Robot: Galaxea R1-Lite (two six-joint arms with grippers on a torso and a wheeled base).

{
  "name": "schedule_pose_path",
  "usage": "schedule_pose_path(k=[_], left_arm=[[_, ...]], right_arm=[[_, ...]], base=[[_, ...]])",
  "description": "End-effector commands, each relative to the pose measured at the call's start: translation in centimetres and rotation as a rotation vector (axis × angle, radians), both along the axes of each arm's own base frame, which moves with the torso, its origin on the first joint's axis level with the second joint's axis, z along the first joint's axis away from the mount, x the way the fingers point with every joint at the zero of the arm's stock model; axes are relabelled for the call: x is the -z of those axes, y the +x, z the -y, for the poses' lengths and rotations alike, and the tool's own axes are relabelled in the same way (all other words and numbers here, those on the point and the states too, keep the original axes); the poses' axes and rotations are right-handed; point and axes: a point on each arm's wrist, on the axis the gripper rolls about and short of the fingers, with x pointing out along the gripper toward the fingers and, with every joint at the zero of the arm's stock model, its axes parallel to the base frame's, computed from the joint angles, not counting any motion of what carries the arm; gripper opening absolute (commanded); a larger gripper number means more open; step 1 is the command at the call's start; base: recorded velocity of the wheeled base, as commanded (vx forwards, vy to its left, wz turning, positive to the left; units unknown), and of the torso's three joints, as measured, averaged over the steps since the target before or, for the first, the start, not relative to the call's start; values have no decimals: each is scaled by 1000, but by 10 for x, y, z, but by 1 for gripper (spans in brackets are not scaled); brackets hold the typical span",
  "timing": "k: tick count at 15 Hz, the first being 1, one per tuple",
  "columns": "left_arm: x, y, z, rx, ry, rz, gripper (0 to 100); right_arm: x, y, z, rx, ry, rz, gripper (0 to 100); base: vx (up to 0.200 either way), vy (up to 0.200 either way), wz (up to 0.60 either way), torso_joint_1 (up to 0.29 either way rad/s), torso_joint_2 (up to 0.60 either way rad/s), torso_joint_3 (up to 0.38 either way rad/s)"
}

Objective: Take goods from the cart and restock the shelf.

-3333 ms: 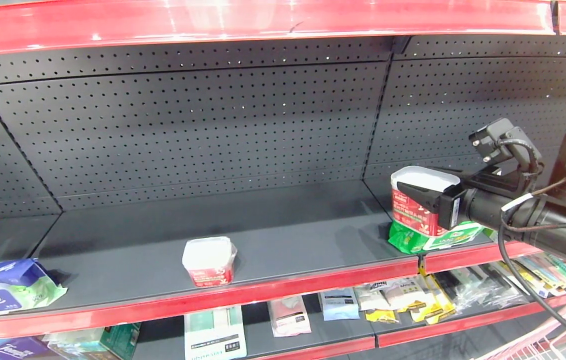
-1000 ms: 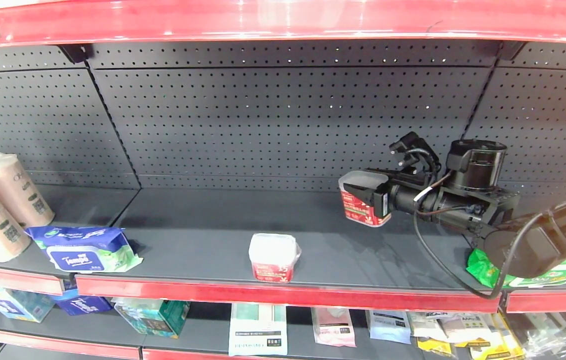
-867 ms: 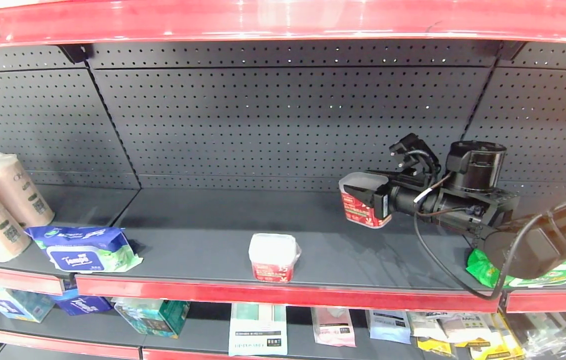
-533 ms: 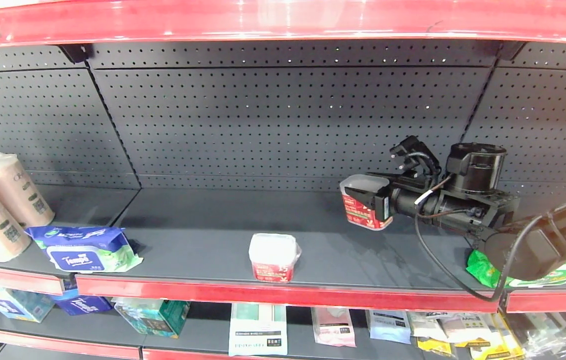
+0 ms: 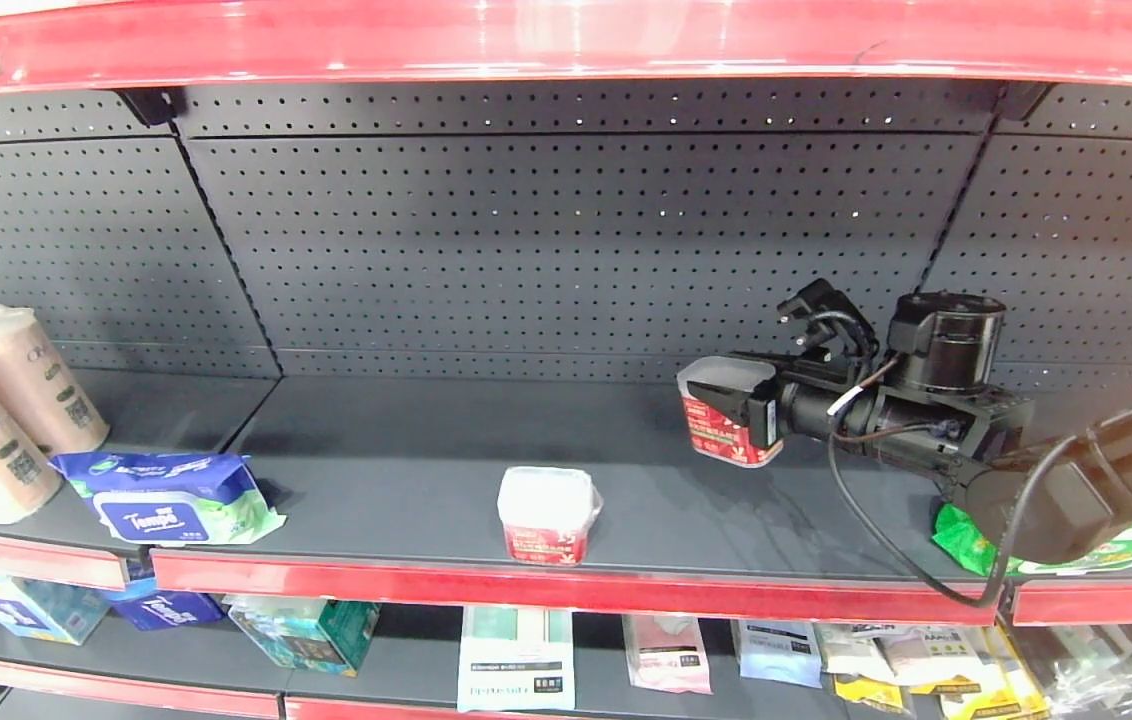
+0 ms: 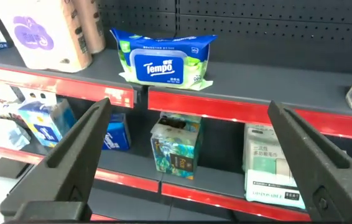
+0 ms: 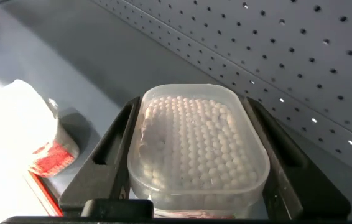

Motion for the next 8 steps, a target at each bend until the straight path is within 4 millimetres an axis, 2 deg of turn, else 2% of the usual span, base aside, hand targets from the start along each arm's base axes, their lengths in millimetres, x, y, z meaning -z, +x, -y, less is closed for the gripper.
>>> schedule_pose_path(k=[1, 5, 8], left_arm=[[0, 0, 0, -1, 0, -1, 100], [0, 0, 0, -1, 0, -1, 100], [0, 0, 0, -1, 0, -1, 100]], right_arm=[[2, 3, 2, -5, 1, -5, 0], [4, 9, 11, -2, 12, 12, 0], [7, 5, 17, 10, 11, 13, 0]], base=[[0, 0, 0, 0, 0, 0], [0, 0, 0, 0, 0, 0], [0, 0, 0, 0, 0, 0]])
